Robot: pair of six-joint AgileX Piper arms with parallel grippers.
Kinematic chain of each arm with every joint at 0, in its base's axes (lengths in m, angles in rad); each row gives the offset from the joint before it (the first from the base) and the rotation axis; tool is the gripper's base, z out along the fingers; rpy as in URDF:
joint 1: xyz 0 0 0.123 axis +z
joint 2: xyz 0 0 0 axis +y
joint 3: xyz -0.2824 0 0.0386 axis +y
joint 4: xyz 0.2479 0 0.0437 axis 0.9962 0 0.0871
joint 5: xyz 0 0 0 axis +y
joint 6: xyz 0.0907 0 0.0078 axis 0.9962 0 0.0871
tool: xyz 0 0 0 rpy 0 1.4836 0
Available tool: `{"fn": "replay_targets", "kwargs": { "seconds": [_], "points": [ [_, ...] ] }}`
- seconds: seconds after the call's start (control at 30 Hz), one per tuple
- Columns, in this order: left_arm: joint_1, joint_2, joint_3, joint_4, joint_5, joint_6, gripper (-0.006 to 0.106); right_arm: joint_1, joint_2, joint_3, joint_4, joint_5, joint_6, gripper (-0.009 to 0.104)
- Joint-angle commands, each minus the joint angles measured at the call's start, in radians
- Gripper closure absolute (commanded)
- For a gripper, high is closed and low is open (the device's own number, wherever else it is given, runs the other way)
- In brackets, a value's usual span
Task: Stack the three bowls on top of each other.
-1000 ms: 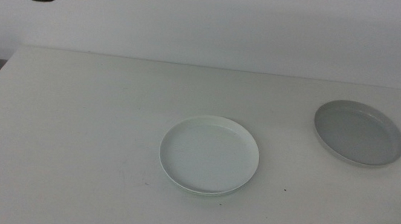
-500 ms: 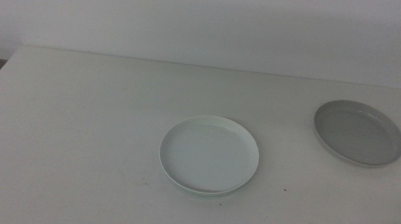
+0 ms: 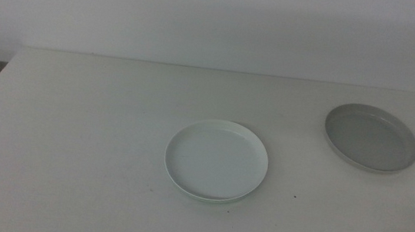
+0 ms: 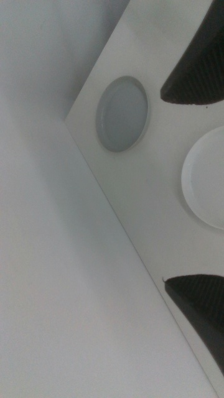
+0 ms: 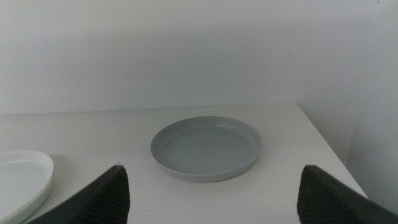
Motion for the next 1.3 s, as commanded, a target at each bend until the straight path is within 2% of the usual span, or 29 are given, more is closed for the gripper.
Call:
{"fn": "replay_targets", "kwargs": {
  "seconds": [0.0,0.3,0.4,0.5,0.6,0.67,0.73,0.77,0.8,0.83,1.0,1.13,1.27],
  "points": [
    [0.001,-0.003,0.006,-0.004,-0.016,0.003,0.007,0.002,-0.004,0.003,-0.006,-0.005,-0.008,0.002],
    [0.001,-0.003,0.006,-0.004,-0.031,0.003,0.007,0.002,-0.004,0.003,-0.006,-0.005,-0.008,0.002],
    [0.001,-0.003,0.006,-0.004,-0.031,0.003,0.007,0.002,-0.004,0.003,0.003,-0.092,0.002,0.002],
    [0.001,-0.003,0.006,-0.004,-0.033,0.003,0.007,0.002,0.002,-0.014,0.022,-0.002,0.091,0.002],
    [0.001,-0.003,0.006,-0.004,-0.033,0.003,0.007,0.002,0.199,-0.151,0.026,0.03,0.129,0.002],
    [0.001,-0.003,0.006,-0.004,-0.033,0.003,0.007,0.002,0.338,-0.275,0.073,0.085,0.133,0.002],
    [0.001,-0.003,0.006,-0.004,-0.033,0.003,0.007,0.002,0.471,-0.42,0.126,0.242,0.133,0.002],
    [0.001,-0.003,0.006,-0.004,-0.033,0.003,0.007,0.002,0.519,-0.476,0.128,0.318,0.125,0.002],
    [0.001,-0.003,0.006,-0.004,-0.033,0.003,0.007,0.002,0.623,-0.597,0.122,0.458,0.123,0.002],
    [0.001,-0.003,0.006,-0.004,-0.033,0.003,0.007,0.002,0.66,-0.634,0.122,0.488,0.123,0.002],
    [0.001,-0.003,0.006,-0.004,-0.033,0.003,0.007,0.002,0.814,-0.776,0.13,0.473,0.127,0.002],
    [0.001,-0.003,0.006,-0.004,-0.033,0.003,0.007,0.002,0.904,-0.815,0.128,0.4,0.118,0.002],
    [0.001,-0.003,0.006,-0.004,-0.033,0.003,0.007,0.0,1.023,-0.911,0.123,0.47,0.118,0.002]
  ]
}}
